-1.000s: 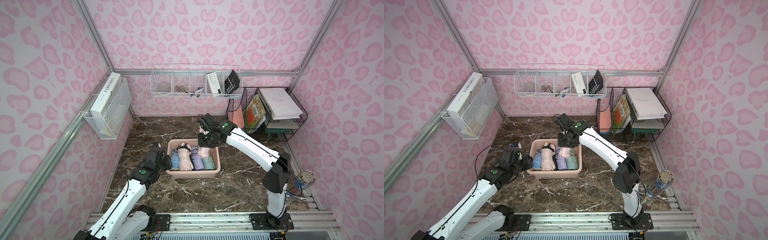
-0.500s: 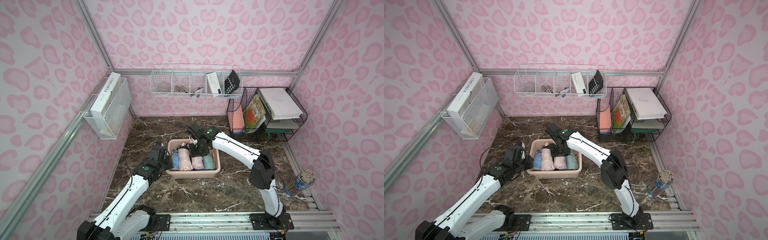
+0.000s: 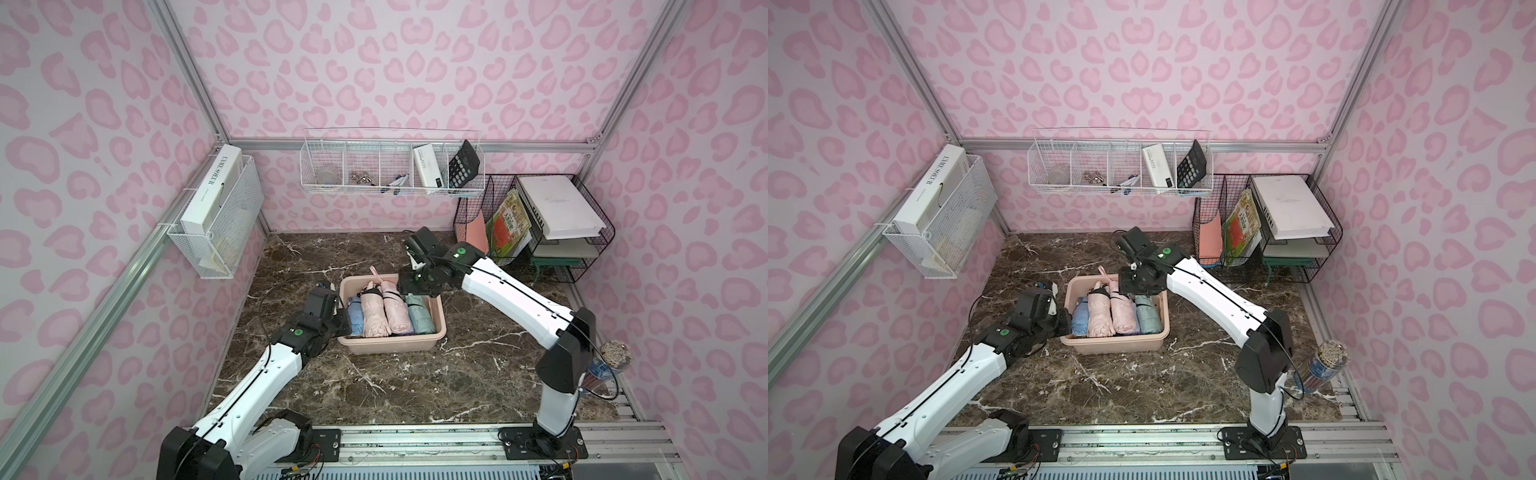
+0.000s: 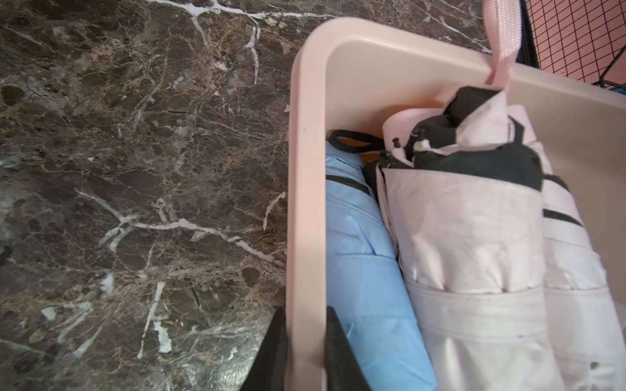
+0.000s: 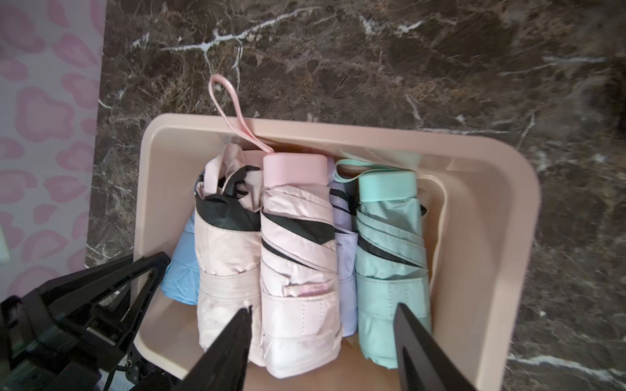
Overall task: Put the umbrella into the storage box
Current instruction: Place the umbrella in the storage box, then adjust the storage box at the center of the board.
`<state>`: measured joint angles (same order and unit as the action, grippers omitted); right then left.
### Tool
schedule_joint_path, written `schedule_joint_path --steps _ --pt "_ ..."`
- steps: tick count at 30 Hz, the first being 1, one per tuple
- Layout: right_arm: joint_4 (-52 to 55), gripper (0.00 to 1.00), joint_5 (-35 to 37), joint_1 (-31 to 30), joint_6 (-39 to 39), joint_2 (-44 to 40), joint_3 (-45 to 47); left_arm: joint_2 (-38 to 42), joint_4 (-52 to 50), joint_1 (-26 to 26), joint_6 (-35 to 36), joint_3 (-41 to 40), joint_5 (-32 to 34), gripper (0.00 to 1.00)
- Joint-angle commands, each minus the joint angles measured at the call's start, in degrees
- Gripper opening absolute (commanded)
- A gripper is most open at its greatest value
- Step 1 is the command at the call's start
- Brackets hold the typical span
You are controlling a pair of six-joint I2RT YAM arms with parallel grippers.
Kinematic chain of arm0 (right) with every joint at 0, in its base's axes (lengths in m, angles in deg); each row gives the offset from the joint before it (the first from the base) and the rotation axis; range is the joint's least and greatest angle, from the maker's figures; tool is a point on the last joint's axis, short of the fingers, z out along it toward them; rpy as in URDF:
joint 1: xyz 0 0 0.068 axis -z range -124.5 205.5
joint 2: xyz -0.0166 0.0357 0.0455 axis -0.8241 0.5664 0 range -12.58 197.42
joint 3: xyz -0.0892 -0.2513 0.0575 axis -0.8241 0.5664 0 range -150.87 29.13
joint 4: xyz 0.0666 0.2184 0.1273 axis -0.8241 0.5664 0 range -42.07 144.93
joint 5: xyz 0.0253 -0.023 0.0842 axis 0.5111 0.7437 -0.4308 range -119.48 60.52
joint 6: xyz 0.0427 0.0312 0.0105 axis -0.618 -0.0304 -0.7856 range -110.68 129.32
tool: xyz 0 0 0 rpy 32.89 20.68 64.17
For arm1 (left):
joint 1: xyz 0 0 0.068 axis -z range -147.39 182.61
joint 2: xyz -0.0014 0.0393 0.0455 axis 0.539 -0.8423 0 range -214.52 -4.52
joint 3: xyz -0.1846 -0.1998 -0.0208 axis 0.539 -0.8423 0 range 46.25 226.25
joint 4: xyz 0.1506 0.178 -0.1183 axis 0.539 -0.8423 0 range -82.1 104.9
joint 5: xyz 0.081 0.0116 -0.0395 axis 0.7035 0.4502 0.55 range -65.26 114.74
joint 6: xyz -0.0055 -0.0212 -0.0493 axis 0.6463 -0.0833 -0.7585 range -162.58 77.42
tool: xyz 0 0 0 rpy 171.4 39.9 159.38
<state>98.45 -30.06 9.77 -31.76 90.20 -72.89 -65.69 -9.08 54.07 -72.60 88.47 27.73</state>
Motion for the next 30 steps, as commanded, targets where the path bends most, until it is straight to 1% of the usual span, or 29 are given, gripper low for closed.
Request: schedule_joint_path --steps 1,3,5,7,9,10,13,14,15,16,17,18,19,20,21,22,23,24,26,28,30 --pt "-11.87 0.58 1.06 3.48 1.32 -9.10 12.17 -1.22 1.88 2.07 -1.54 0.88 -2.70 0.16" --pt "-18.52 0.57 1.98 6.15 3.10 -16.02 21.35 -1.98 2.20 3.46 -2.09 1.44 -2.24 0.17" --pt "-24.58 0.57 4.91 8.70 4.67 -22.71 31.16 -2.39 1.50 4.46 -2.97 2.17 -0.66 0.22" --pt "-29.61 0.55 7.91 11.62 6.06 -28.87 38.89 -1.51 0.36 4.82 -4.17 2.43 2.15 0.36" --pt "-34.61 0.54 10.91 14.87 8.26 -34.62 46.39 0.61 -0.69 4.76 -4.59 2.40 5.67 0.53" --pt "-36.72 0.54 11.92 16.33 9.11 -36.78 49.31 1.67 -1.34 4.75 -4.46 2.56 7.68 0.59" --pt "-45.62 0.55 13.30 20.77 14.45 -43.32 59.17 4.20 -3.80 4.56 -3.76 3.83 14.73 0.75" --pt "-49.31 0.55 13.87 22.27 17.02 -45.35 62.72 4.89 -4.48 4.20 -3.41 4.23 17.09 0.82" --pt "-53.08 0.54 14.99 23.51 19.24 -47.32 66.40 5.30 -5.28 3.85 -3.20 4.47 20.05 0.93" --pt "-57.11 0.53 15.93 24.62 20.91 -48.99 69.73 5.70 -5.82 3.30 -3.15 4.47 22.77 0.98" --pt "-61.87 0.54 16.81 25.92 22.22 -50.93 73.93 6.18 -5.50 2.15 -1.89 4.28 24.07 0.98" --pt "-65.72 0.53 17.66 27.94 21.80 -52.48 77.37 6.49 -4.59 0.46 -0.68 3.96 24.17 0.98" --pt "-68.03 0.48 17.58 30.29 20.98 -53.43 79.41 6.70 -3.59 -0.99 0.54 3.52 23.95 0.98" --pt "-70.27 0.47 15.66 33.62 21.13 -53.77 81.04 6.66 -2.05 -2.72 2.16 3.02 23.62 0.98" --pt "-71.80 0.47 13.52 36.33 22.10 -53.53 82.15 6.44 -0.59 -4.03 3.81 2.49 23.27 0.98" --pt "-73.32 0.50 12.03 39.17 22.88 -52.67 83.09 6.11 1.47 -5.47 5.89 1.98 23.08 0.98" --pt "-74.75 0.56 10.47 41.79 23.86 -51.39 83.83 5.55 3.58 -6.76 8.12 1.29 22.99 0.98" --pt "-76.24 0.59 9.11 44.05 24.95 -49.76 84.52 4.96 5.73 -8.01 10.07 0.66 22.90 0.98" --pt "-79.97 0.62 7.21 46.85 27.01 -45.87 85.49 3.20 9.36 -10.75 12.90 -0.77 21.19 0.98" --pt "-85.03 0.62 6.50 47.41 29.51 -41.63 86.56 1.20 12.01 -13.79 14.33 -2.06 18.83 0.98" --pt "-92.25 0.64 4.01 47.50 32.53 -37.19 88.32 -0.50 15.49 -16.37 15.51 -4.38 15.83 0.98"
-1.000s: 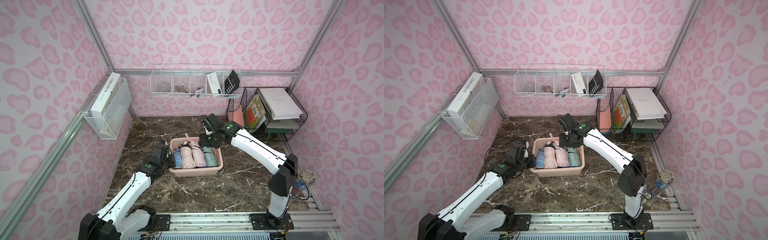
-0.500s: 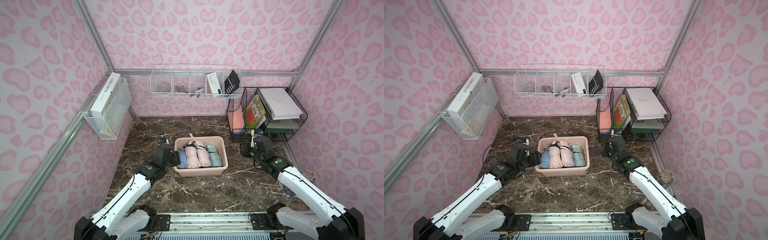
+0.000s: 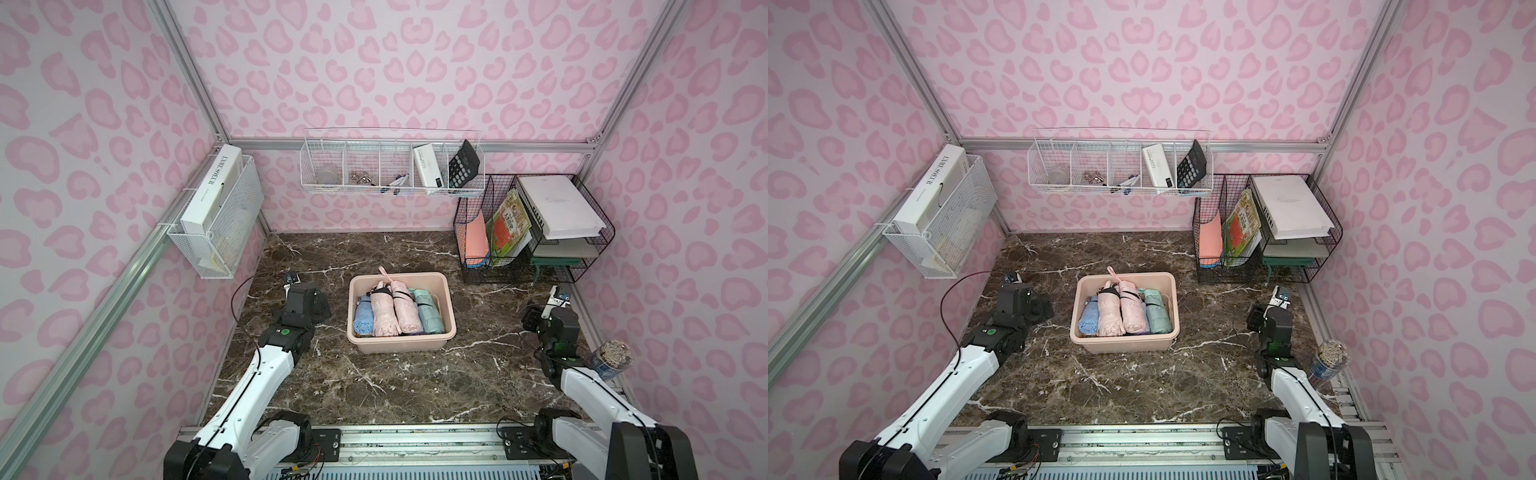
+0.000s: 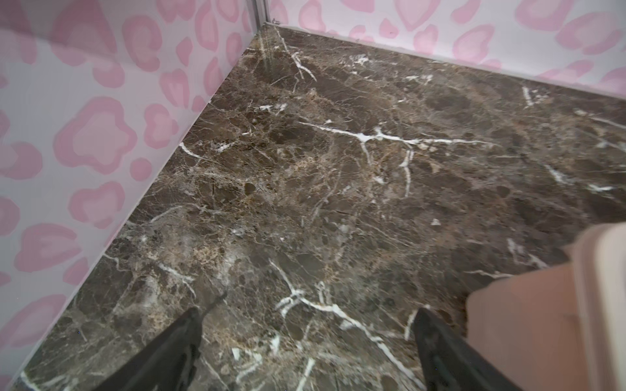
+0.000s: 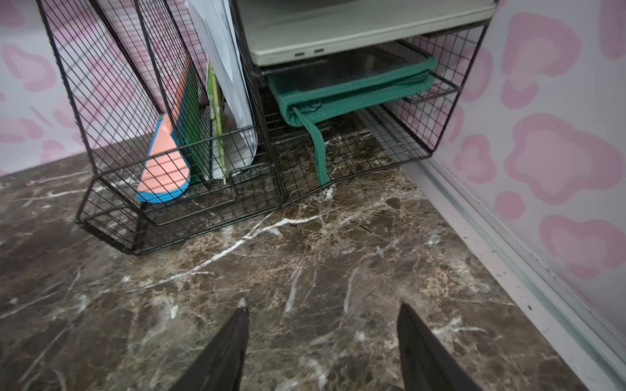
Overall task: Put the umbrella into the storage box
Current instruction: Adjust the storage box at the center of the board, then reset both arms
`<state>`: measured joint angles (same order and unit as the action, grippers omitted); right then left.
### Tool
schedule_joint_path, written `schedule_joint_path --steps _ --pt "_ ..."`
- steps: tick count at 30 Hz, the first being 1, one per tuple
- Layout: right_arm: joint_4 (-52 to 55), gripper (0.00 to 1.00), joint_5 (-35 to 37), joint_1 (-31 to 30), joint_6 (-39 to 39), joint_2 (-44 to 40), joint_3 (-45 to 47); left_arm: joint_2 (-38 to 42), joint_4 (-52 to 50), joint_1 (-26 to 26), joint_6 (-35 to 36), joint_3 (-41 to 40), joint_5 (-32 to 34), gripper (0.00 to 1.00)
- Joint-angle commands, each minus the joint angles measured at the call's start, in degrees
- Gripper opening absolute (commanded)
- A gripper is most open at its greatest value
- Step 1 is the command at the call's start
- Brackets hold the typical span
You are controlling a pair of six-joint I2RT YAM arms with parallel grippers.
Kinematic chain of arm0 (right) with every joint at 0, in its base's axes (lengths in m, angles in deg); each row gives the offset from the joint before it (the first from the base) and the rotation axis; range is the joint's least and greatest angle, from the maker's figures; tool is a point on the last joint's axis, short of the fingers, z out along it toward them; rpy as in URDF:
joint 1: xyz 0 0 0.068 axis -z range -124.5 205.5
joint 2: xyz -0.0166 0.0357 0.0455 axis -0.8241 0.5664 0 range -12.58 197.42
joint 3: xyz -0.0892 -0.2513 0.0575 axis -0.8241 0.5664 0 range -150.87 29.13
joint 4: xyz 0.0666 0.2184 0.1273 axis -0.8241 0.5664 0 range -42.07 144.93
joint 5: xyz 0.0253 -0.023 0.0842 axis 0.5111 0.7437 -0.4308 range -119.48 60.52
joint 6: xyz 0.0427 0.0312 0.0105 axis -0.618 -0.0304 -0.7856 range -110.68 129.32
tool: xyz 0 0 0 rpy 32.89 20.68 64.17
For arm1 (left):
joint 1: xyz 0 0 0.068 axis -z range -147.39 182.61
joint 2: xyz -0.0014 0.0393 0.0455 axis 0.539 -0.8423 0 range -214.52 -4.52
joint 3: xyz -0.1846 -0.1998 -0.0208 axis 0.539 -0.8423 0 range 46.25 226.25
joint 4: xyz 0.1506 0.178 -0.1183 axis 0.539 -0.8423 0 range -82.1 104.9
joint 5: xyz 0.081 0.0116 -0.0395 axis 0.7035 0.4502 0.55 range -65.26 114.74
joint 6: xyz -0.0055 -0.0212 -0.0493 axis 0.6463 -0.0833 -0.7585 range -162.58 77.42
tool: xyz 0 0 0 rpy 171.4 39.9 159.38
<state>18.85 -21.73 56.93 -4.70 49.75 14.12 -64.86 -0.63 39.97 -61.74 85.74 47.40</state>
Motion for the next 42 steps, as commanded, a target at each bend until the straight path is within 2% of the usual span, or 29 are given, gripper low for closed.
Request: schedule_joint_path --steps 1,9,11,13,14,15,16,18,20,21,23,25,26,29,32,36,42 --pt "-15.79 0.64 -4.74 0.40 6.16 5.01 2.06 -1.88 9.14 -3.11 5.37 -2.84 -4.74 0.98" --pt "-41.85 0.69 -8.29 0.56 10.38 19.89 2.58 -4.52 27.54 -7.44 11.53 -12.14 -10.57 0.98" --pt "-40.69 0.69 -11.93 0.57 12.15 23.20 1.50 -5.28 32.54 -7.53 13.33 -14.13 -11.61 0.98" --pt "-51.09 0.71 -13.14 0.24 13.00 28.09 4.03 -6.66 37.27 -7.53 14.87 -15.93 -12.45 0.98" --pt "-50.18 0.71 -13.05 0.47 12.73 27.19 4.05 -7.54 39.49 -7.53 15.55 -16.77 -12.84 0.98" --pt "-44.25 0.72 -11.64 0.50 12.22 25.28 2.84 -8.77 41.66 -7.53 15.95 -17.34 -13.29 0.98" --pt "-44.54 0.74 -10.56 0.70 11.52 25.74 2.60 -9.87 44.38 -7.57 16.50 -18.08 -13.88 0.98" --pt "-50.75 0.85 -10.60 0.84 11.39 27.64 3.98 -12.27 48.90 -7.57 17.45 -18.17 -16.02 0.98" --pt "-45.25 0.89 -10.90 0.78 11.67 26.06 2.59 -16.08 54.13 -7.54 17.94 -17.72 -18.52 0.98" --pt "-45.01 0.98 -11.26 0.78 12.00 26.15 2.44 -18.34 55.02 -7.60 17.73 -16.69 -19.76 0.98" --pt "-49.56 0.99 -11.01 0.68 11.94 27.46 3.63 -24.43 58.04 -7.37 19.18 -15.50 -23.46 0.97" --pt "-48.33 0.99 -11.24 0.66 12.16 26.94 3.32 -30.68 68.31 -7.20 21.53 -16.64 -23.87 0.98" --pt "-47.69 0.99 -11.27 0.71 12.26 26.95 3.10 -31.22 71.28 -7.17 21.19 -17.42 -23.37 0.98" --pt "-48.85 0.99 -10.92 0.50 12.20 27.26 3.44 -27.16 56.78 -7.03 18.65 -13.76 -20.70 0.99" --pt "-48.89 0.99 -10.90 0.52 12.21 27.34 3.40 -29.03 63.43 -6.45 22.42 -15.33 -21.94 0.99" --pt "-47.67 0.99 -10.01 -0.09 12.52 27.90 2.45 -27.82 58.40 -6.05 20.78 -13.94 -20.56 0.98" --pt "-49.37 0.99 -9.03 -0.65 13.10 27.57 3.43 -28.05 59.09 -6.04 20.89 -14.13 -20.55 0.99"
